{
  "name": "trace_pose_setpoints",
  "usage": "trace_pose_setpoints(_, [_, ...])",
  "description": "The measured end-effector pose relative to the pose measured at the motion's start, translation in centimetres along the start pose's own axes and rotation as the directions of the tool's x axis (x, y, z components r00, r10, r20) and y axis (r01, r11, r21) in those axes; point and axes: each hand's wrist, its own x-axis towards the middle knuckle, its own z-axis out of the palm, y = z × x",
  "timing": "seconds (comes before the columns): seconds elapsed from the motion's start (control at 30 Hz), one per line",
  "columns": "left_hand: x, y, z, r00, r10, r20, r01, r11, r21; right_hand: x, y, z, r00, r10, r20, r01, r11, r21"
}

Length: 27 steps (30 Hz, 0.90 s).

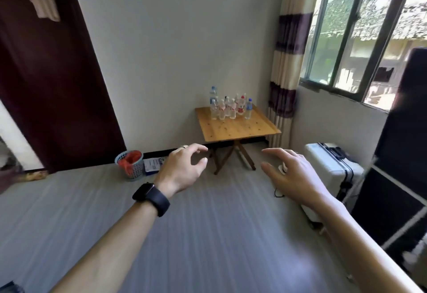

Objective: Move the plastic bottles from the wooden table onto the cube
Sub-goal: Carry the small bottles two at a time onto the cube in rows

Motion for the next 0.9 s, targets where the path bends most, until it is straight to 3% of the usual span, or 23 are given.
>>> trace_pose_setpoints(0.23, [13.1, -5.6, 4.1, 0.995, -0.101, -0.022, 0.1, 0.994, -0.044, 13.6, 4.4, 5.6, 0.999, -0.038, 0.033, 0.038, 0.999, 0.021])
trace_pose_setpoints(0.43, [24.6, -11.7, 10.6, 0.984, -0.169, 0.048, 0.173, 0.978, -0.115, 25.8, 9.2, 11.5, 0.993, -0.03, 0.117, 0.035, 0.999, -0.041])
trace_pose_setpoints(0.9, [54.2, -19.7, 23.4, 0.95, -0.201, 0.238, 0.236, 0.963, -0.129, 49.4, 23.0, 20.5, 0.972, 0.182, 0.15, -0.185, 0.983, 0.002])
